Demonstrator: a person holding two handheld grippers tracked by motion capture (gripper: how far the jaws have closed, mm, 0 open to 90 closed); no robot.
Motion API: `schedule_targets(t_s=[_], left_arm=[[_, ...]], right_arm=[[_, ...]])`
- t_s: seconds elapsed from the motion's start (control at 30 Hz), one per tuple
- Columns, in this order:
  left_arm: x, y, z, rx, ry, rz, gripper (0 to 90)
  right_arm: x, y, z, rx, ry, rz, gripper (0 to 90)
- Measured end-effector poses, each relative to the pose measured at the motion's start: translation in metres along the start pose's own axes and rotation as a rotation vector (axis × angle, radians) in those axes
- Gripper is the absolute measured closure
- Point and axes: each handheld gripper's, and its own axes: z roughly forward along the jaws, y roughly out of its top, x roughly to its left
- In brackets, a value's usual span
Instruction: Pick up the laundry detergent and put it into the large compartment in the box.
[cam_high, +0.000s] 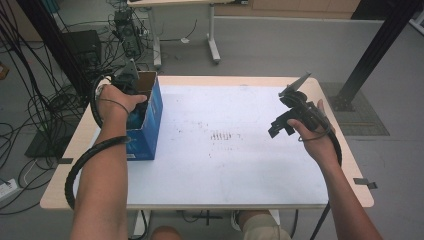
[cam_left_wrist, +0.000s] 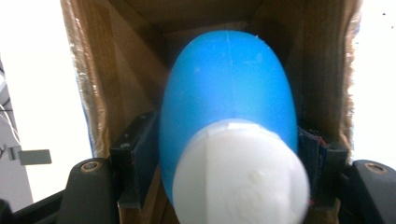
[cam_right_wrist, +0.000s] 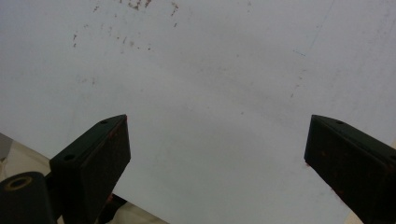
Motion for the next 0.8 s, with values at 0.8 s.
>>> schedule_targets(t_s=[0.8], left_arm=[[-0.008,-0.013,-0.059,-0.071,0.008,0.056,26.0]], right_arm=[[0.002,0.004,-0.002,-0.004,0.006,-0.004,6.7]])
